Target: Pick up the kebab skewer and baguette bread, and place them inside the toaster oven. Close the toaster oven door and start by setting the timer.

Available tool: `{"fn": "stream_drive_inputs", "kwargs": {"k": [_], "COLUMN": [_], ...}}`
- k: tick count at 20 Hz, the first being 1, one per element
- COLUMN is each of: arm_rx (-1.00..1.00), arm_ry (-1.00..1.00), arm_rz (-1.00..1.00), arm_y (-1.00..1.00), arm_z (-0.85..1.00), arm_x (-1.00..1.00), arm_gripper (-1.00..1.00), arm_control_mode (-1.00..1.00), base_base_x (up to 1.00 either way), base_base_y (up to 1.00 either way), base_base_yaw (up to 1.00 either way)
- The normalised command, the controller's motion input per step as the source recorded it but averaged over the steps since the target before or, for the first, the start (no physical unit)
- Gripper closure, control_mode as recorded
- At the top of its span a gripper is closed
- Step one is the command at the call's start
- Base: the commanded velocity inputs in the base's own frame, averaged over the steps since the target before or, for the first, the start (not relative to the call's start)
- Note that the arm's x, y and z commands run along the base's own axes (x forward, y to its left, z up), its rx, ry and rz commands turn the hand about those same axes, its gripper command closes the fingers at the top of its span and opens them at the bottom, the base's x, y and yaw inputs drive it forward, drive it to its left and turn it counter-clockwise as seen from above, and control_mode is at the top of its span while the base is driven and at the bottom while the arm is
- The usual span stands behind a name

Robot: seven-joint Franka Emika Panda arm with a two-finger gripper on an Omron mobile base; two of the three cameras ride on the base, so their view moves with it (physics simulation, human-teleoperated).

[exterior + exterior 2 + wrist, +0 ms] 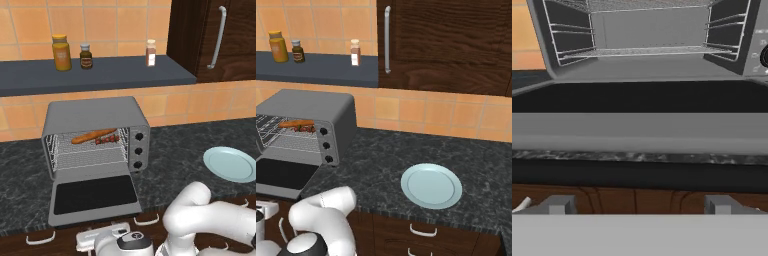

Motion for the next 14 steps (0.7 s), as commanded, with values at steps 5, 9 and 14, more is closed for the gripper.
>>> {"fn": "stream_drive_inputs", "kwargs": {"k": [5,9,14], "arm_rx": [0.00,0.00,0.00], "arm_ry": [-0.01,-0.02,-0.01], "arm_rz": [0.00,0.00,0.00], "arm_y": [0.00,0.00,0.00], "arm_z": [-0.02,-0.20,-0.29], "arm_x": [0.17,0.05,0.04], "arm_gripper": [-1.00,-1.00,-1.00], "arm_control_mode": [-1.00,-1.00,-1.00], "base_base_x": [0.00,0.00,0.00], "base_base_y": [0.00,0.00,0.00], "base_base_yaw": [0.00,0.00,0.00]}}
